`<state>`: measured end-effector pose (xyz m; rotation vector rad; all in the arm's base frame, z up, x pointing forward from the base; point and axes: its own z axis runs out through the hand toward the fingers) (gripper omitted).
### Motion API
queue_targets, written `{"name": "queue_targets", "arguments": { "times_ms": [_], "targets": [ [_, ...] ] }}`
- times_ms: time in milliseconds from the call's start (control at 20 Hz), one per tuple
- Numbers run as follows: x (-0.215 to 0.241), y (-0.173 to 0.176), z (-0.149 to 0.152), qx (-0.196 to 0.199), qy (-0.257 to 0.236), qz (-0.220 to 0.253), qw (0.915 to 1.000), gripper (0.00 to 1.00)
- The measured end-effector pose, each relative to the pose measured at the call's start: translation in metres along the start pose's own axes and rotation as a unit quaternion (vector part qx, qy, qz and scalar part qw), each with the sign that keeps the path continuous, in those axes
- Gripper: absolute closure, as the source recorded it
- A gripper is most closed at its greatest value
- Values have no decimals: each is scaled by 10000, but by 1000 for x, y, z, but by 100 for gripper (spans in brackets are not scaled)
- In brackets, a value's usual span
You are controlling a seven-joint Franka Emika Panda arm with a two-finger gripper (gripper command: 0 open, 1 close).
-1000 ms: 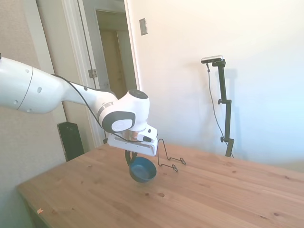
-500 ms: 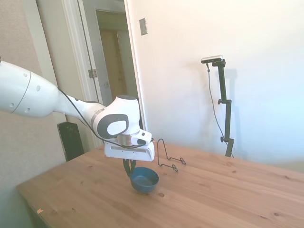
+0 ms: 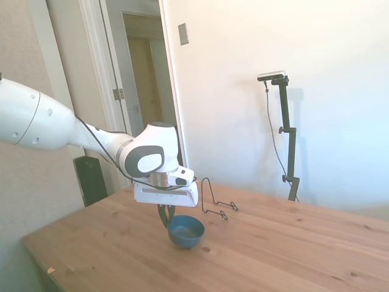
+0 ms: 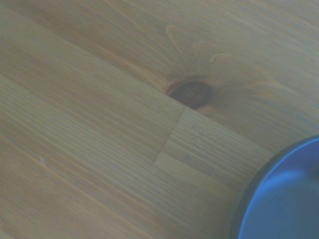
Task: Unload the bowl
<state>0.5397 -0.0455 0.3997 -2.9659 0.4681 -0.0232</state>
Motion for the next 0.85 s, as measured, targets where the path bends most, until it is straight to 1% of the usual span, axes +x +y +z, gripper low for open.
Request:
{"name": "queue_targets", "arguments": {
  "times_ms": [400,550,650,850],
  "targets": [
    [0,-1,0,0,0,-5,10000,0],
    [3,-1,-4,20,45,1,10000,0],
    [9,-2,-16,112,162,56,9998,0],
    [33,5,-65,502,598,336,9964,0]
  ]
}}
